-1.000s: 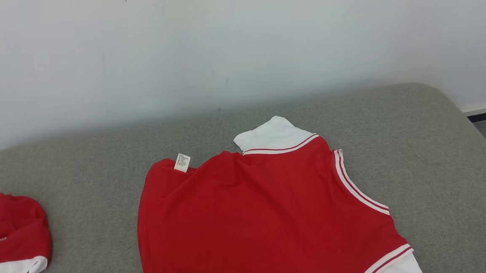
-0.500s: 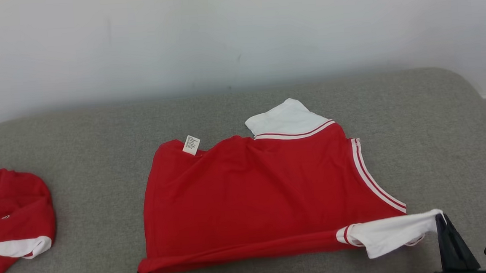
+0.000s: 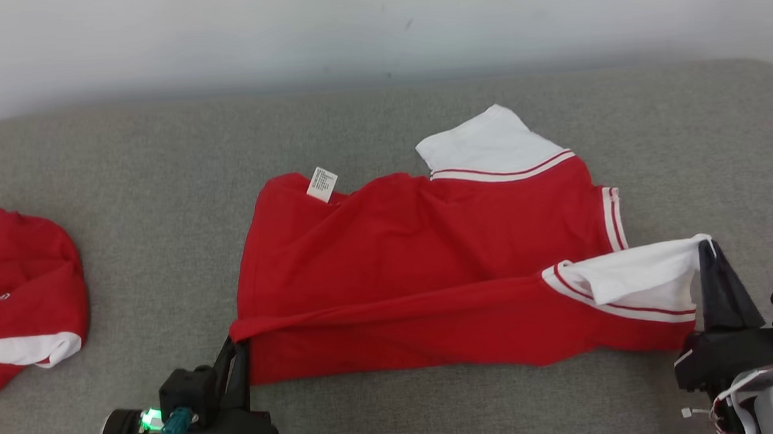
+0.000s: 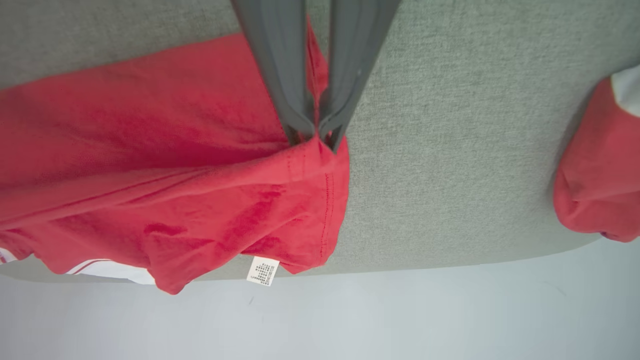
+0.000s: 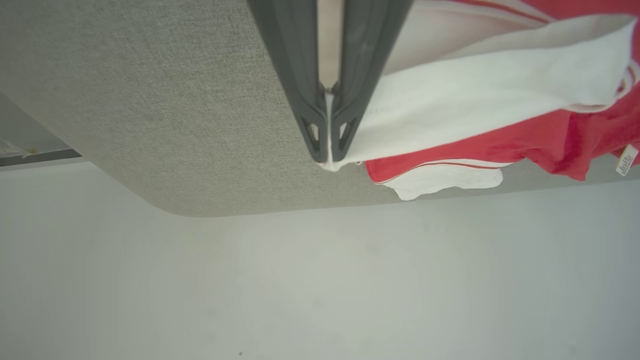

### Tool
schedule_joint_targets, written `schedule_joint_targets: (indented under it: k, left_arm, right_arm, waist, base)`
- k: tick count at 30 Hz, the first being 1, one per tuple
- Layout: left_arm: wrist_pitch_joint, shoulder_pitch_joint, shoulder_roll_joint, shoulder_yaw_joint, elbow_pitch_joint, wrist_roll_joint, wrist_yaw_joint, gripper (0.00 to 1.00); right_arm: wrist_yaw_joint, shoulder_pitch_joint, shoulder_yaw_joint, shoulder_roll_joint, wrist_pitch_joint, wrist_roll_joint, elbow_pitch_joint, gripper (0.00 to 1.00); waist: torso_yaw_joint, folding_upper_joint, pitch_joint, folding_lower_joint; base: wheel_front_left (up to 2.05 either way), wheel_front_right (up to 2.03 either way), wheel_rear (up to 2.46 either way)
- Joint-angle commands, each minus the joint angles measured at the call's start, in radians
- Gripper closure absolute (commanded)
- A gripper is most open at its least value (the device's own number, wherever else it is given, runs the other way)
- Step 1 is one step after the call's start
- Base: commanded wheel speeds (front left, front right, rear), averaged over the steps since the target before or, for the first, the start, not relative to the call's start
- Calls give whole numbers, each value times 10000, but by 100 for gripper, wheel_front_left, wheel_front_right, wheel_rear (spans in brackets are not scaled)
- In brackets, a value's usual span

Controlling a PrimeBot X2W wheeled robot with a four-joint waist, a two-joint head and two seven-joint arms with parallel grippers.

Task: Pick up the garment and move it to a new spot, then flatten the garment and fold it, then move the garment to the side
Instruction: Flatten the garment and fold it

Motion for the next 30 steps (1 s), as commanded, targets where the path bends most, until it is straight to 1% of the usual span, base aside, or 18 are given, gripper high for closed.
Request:
schedule_joint_targets:
  k: [1, 12, 13, 14, 15, 16, 17, 19, 22, 25, 30]
  left_arm:
    - [-32, -275, -19, -18, 109, 31, -34, 100]
    - [-32, -1085, -39, -152, 543, -17, 109, 100]
    - [-32, -1131, -41, -170, 561, -16, 131, 100]
    - [-32, -1169, -41, -183, 558, -18, 154, 100]
    - [-32, -1195, -39, -178, 485, -14, 212, 95]
    - [-32, -1181, -41, -195, 450, 10, 224, 60]
    - [-32, -1165, -44, -218, 436, 16, 257, 0]
    - [-32, -1159, -43, -239, 374, 38, 279, 0]
    - [-32, -933, -47, -260, 125, 28, 446, 0]
    - [-32, -587, -44, -195, -166, -126, 634, 0]
    - [-32, 196, -42, -179, -648, -426, 874, 0]
  right_arm:
    - [-26, -243, -84, -77, 1, -79, 162, 100]
    - [-26, -1118, -117, -255, 0, -285, 627, 100]
    - [-26, -1189, -132, -238, 1, -308, 647, 91]
    - [-26, -1214, -177, -176, 0, -347, 734, 65]
    - [-26, -1202, -180, -95, 1, -364, 863, 5]
    - [-26, -1233, -190, -30, 1, -355, 974, 0]
    - [-26, -1297, -215, -18, 0, -390, 990, 0]
    - [-26, -1332, -243, -17, 0, -421, 990, 0]
    - [-26, -1196, -523, 84, 1, -522, 724, 0]
    - [-26, -768, -797, 245, 3, -522, 356, 0]
    - [-26, 138, -699, 493, 1, -410, 35, 0]
  waist:
    - [213, -2, 461, -2]
    - [238, -2, 1136, -2]
    - [231, -2, 1172, -2]
    - [225, -2, 1196, -2]
    - [220, -2, 1215, -2]
    - [215, -2, 1228, -2]
    - [216, -2, 1235, -2]
    - [216, -2, 1236, -2]
    - [207, -2, 1187, -2]
    - [198, -2, 1053, -2]
    - [142, -2, 807, -2]
  base:
    - [0, 0, 0]
    - [0, 0, 0]
    - [0, 0, 0]
    - [0, 0, 0]
    - [0, 0, 0]
    - [0, 0, 0]
    - [0, 0, 0]
    - [0, 0, 0]
    - [0, 0, 0]
    - [0, 0, 0]
    - [0, 0, 0]
